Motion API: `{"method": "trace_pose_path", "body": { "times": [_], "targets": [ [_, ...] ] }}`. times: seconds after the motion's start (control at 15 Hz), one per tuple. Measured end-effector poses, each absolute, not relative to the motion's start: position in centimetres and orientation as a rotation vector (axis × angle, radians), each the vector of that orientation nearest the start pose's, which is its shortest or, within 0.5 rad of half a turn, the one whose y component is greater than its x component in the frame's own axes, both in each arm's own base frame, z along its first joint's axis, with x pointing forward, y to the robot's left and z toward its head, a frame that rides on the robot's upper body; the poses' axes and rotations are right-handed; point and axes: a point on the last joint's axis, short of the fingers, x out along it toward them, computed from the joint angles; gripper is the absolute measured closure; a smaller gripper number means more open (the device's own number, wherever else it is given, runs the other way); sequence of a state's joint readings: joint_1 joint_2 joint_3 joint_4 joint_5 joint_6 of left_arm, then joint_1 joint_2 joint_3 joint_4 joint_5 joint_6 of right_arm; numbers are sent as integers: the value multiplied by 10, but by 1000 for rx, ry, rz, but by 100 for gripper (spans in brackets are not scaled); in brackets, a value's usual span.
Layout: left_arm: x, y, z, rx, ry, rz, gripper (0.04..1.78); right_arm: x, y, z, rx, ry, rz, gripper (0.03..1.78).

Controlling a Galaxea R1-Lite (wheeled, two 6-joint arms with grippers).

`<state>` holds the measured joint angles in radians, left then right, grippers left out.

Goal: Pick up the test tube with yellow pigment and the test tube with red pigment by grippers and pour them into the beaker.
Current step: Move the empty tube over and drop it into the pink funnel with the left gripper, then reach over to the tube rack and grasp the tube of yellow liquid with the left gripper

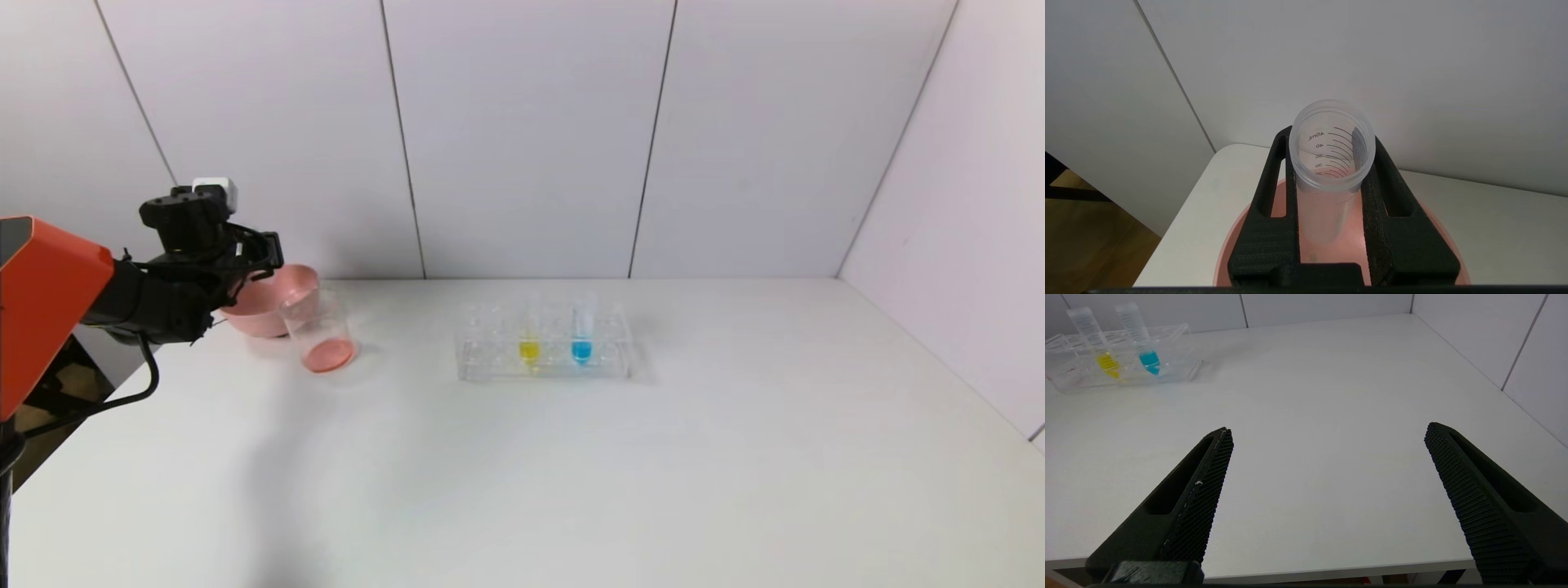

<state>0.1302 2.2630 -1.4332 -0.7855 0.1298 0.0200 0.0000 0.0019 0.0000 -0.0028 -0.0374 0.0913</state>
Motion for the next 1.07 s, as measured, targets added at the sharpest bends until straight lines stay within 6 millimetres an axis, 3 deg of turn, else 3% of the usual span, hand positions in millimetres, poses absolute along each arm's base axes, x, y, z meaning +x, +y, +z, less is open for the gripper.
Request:
{"method": "trace_pose_path", "body": {
  "times": [0.2, 0.33, 0.6, 0.73, 0.87, 1.07],
  "targets": [
    [465, 63, 144, 18, 48, 256, 128, -23, -1, 76, 92, -3, -38, 10],
    [466, 61, 145, 17, 42, 254, 111, -23, -1, 76, 92, -3, -37, 10],
    [464, 61, 146, 17, 39, 255, 47, -23, -1, 76, 92, -3, -38, 10],
    [461, 58, 150, 16, 35, 250, 24, -23, -1, 76, 91, -2, -37, 10],
    [450, 53, 161, 15, 29, 238, 9, -23, -1, 76, 92, -3, -38, 10],
    [421, 40, 179, 16, 38, 175, 5, -23, -1, 76, 92, -3, -38, 10]
  ]
}}
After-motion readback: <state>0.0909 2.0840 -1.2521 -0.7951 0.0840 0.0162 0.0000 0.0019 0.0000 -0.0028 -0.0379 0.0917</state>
